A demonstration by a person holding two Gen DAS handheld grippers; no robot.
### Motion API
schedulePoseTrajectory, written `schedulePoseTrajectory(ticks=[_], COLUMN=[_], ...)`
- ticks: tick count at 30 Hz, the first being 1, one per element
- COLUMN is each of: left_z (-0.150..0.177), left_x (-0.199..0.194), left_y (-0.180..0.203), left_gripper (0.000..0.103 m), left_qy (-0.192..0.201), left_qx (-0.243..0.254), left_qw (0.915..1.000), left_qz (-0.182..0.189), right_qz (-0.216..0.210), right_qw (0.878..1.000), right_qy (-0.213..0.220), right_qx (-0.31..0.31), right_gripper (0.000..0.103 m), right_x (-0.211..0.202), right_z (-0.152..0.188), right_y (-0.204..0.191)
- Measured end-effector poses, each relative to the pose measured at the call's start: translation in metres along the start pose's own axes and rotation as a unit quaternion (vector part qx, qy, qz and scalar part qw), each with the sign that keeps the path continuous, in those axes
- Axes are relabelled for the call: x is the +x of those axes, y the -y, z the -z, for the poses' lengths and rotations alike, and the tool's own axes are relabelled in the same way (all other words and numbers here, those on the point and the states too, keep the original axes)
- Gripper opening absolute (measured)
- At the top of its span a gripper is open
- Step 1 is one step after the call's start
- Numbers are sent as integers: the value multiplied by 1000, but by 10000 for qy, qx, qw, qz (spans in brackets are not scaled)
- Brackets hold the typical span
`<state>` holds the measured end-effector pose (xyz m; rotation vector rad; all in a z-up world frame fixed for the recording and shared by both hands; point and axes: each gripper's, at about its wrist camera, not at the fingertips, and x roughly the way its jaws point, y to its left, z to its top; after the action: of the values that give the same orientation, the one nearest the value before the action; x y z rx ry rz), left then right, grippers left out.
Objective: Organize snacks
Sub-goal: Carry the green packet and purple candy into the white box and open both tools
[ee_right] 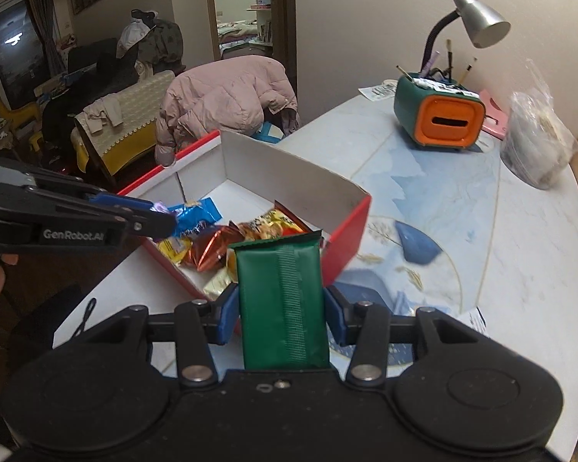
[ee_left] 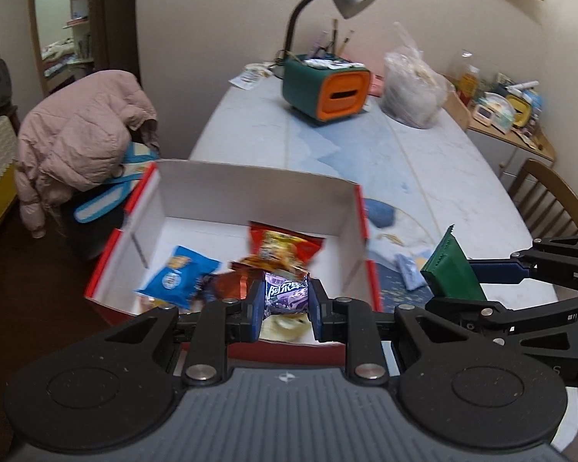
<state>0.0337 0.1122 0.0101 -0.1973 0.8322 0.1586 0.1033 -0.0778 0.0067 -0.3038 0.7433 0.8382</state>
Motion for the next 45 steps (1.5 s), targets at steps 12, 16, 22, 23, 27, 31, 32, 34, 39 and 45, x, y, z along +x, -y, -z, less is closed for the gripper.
schedulePoseTrajectory(ticks=[12, 16, 22, 23, 27, 31, 32, 34, 39, 45], left_z=[-24, -30, -41, -42, -48, -50, -50, -51, -51, -49], left_x=[31, 53, 83, 89, 110, 127, 131, 139, 155, 166], left_y=[-57, -70, -80, -82, -85, -86, -86, -87, -87, -88], left_gripper=[23, 23, 23, 23, 23, 23, 23, 23, 23, 24], left_qy=[-107, -258, -443, -474, -654, -792, -822, -902, -1072, -1240], left_qx=[-164, -195, -194, -185, -171, -82, -58, -47, -26, -13], left_qw=[9990, 9982, 9972, 9971, 9962, 9953, 9951, 9944, 9929, 9909], left_qz=[-406, -511, -567, -569, -548, -551, -548, -545, -515, -516], right_qz=[190, 176, 170, 182, 154, 112, 97, 68, 13, -60], right_qw=[9997, 9994, 9989, 9988, 9981, 9976, 9975, 9972, 9964, 9956], right_qy=[-160, -254, -391, -420, -554, -658, -679, -728, -833, -924], right_qx=[36, 122, 192, 190, 213, 183, 177, 179, 184, 171], right_gripper=[45, 45, 45, 45, 45, 45, 45, 45, 45, 46], right_x=[53, 74, 109, 115, 136, 154, 157, 164, 175, 183], right_z=[-28, -35, -48, -49, -55, -58, -59, -60, -61, -61], right_y=[-7, -4, -3, -4, -6, -8, -9, -10, -11, -12])
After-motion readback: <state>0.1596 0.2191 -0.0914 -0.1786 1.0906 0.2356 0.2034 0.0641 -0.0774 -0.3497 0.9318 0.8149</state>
